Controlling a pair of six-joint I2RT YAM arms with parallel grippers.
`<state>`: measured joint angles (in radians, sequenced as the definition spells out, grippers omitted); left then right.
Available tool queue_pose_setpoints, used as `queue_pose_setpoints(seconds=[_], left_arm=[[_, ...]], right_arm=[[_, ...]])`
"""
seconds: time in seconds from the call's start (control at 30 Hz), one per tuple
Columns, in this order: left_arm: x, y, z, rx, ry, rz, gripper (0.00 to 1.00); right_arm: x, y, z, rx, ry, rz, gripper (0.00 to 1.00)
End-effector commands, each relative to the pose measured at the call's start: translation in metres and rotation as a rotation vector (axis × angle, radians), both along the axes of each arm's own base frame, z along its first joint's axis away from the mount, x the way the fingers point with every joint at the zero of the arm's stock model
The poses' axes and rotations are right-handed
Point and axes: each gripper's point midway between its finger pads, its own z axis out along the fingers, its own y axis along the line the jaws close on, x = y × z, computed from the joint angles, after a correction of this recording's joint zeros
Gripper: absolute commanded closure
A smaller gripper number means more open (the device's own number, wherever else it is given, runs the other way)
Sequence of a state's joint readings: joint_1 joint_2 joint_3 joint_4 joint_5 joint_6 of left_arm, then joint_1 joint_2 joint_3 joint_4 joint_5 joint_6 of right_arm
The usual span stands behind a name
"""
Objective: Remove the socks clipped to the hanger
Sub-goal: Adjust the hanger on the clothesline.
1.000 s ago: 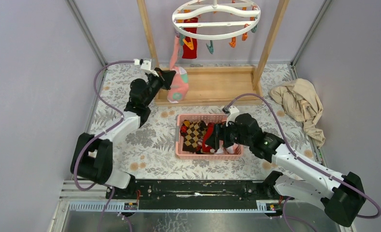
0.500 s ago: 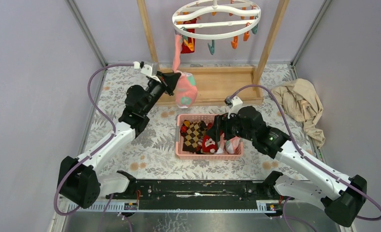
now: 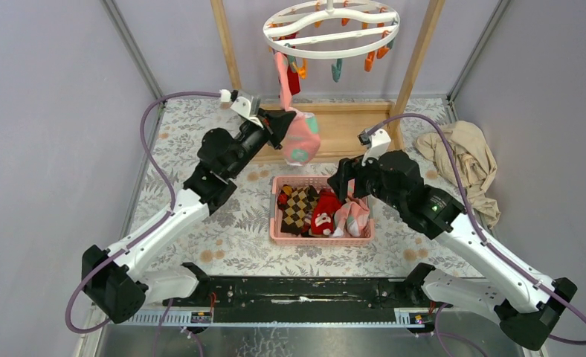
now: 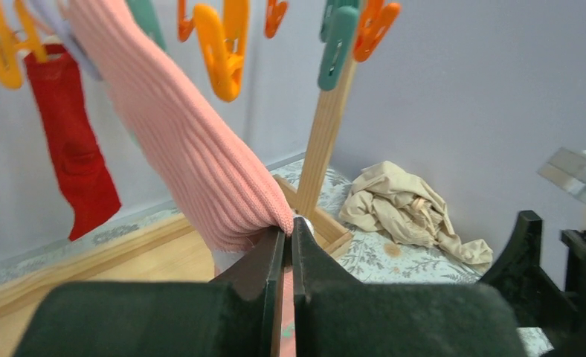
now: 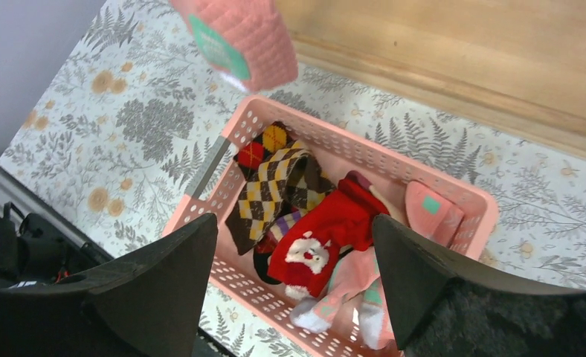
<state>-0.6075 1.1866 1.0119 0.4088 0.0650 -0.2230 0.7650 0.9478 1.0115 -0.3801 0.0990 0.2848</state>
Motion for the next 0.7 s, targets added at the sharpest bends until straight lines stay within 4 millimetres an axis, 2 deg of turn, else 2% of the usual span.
queue_pose_setpoints(seconds=[0.0, 0.13, 0.33, 0.47, 0.67], left_arm=[[-0.008, -0.013, 0.033, 0.002, -0.075, -0.007, 0.96], [-0.012, -0.035, 0.04, 0.018, -0.089, -0.038, 0.95], [-0.004, -0.067, 0.046, 0.055, -0.101, -0.071, 0.95], [0.003, -0.091, 0.055, 0.072, -0.115, -0.094, 0.94], [0.022, -0.134, 0.053, 0.118, -0.113, -0.137, 0.93]], right_arm=[[0.009, -0.018, 0.028, -0.028, -0.089, -0.074, 0.16], [0.009, -0.027, 0.027, -0.049, -0.091, -0.111, 0.15], [0.007, -0.042, 0.023, -0.074, -0.082, -0.161, 0.14], [0.005, -0.051, 0.019, -0.087, -0.077, -0.19, 0.13], [0.0, -0.058, 0.013, -0.089, -0.06, -0.209, 0.13]])
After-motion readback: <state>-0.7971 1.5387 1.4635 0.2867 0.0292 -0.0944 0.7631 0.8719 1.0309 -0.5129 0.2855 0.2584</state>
